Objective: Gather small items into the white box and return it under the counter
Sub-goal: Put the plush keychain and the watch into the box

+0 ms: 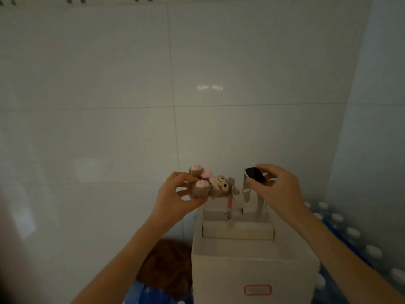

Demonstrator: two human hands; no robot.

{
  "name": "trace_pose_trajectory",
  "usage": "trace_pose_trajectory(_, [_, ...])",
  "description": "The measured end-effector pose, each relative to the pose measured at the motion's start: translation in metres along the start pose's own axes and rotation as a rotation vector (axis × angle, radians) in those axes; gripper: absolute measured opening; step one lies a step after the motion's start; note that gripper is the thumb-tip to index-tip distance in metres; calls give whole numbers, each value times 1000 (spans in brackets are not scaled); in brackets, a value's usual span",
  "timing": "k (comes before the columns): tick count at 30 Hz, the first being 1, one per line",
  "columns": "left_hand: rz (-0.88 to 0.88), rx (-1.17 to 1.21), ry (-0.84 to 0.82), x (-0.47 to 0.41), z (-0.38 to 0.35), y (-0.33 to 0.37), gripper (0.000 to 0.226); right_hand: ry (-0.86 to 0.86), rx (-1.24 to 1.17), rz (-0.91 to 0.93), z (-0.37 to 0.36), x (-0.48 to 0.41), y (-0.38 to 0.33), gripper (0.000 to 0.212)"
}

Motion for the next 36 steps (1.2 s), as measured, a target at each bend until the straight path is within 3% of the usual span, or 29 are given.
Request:
trace_pose_trajectory(10, [75,129,-362,-28,-18,-26,42,-222,92,-73,-3,-3,48,45])
trace_pose_trajectory(24, [283,-130,-895,-48,-70,-34,46,-382,30,-1,-5,-10,76,45])
trace_pose_trajectory(36, [321,-200,-988,-45,-85,-39,46,-377,-106,38,-17,-15,89,45])
Point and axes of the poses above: each hand's wrist, its own x-axis away from the middle knuckle, its own z-axis out of the back of the hand, y = z × x, the point moved 4 cm from there along -x, towards the middle knuckle, and after that the axes turned 12 degrees about x, right-handed, at the moved point
